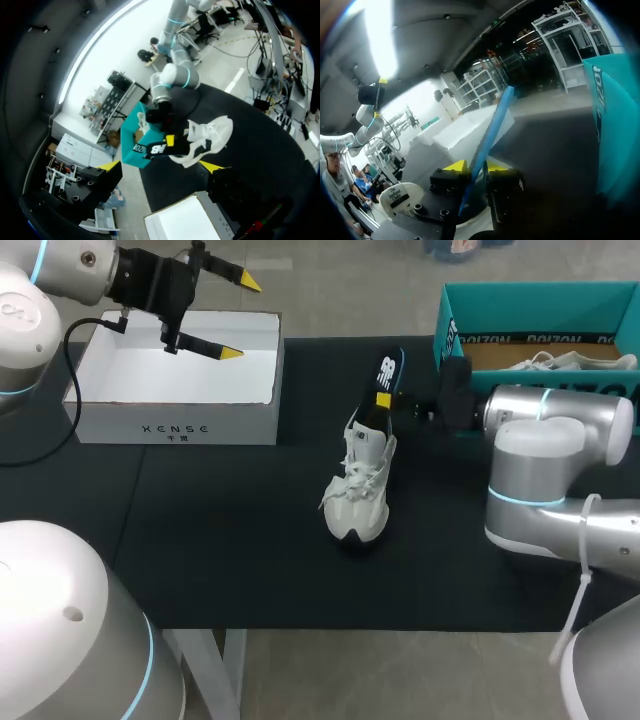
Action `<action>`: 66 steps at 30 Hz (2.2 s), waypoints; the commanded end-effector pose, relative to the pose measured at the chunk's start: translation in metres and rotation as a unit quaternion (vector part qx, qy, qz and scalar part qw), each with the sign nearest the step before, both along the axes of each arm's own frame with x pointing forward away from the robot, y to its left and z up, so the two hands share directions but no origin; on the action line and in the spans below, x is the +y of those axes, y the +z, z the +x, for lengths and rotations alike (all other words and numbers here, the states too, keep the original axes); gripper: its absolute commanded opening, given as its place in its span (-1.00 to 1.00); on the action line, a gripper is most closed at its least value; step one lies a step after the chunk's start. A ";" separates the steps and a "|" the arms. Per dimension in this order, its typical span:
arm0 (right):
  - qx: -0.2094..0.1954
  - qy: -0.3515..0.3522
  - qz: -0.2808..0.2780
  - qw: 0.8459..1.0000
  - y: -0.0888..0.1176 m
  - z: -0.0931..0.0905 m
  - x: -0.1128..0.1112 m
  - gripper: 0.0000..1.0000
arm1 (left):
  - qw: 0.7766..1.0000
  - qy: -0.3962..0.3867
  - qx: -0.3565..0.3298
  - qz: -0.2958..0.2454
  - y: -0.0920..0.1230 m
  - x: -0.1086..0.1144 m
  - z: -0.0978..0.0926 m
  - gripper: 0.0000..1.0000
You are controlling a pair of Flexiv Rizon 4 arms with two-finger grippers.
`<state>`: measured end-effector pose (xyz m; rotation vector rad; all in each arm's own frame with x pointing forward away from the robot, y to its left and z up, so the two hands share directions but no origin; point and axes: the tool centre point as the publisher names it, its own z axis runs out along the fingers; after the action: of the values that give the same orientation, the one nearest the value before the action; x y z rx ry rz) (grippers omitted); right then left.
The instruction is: Take the shoe out of the shoebox, open the shoe tongue, remove and reinsert the insole, then place the shoe into the shoebox
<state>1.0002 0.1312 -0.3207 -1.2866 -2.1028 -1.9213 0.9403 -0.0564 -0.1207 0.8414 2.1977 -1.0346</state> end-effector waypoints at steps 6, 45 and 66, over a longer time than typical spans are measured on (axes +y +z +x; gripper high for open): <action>0.018 0.017 -0.007 1.000 -0.008 -0.016 0.015 -1.00 | 1.000 0.001 -0.001 0.001 0.000 0.000 0.000 1.00; 0.044 0.038 -0.015 0.998 -0.020 -0.026 0.031 -1.00 | 1.000 0.001 -0.001 0.001 0.000 0.000 0.000 1.00; 0.050 0.037 -0.038 0.997 -0.012 -0.020 0.025 -0.29 | 1.000 0.001 -0.001 0.001 0.000 0.000 0.000 1.00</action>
<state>0.9757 0.1551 -0.3355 -1.2694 -2.1512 -1.7495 0.9403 -0.0564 -0.1206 0.8415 2.1977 -1.0346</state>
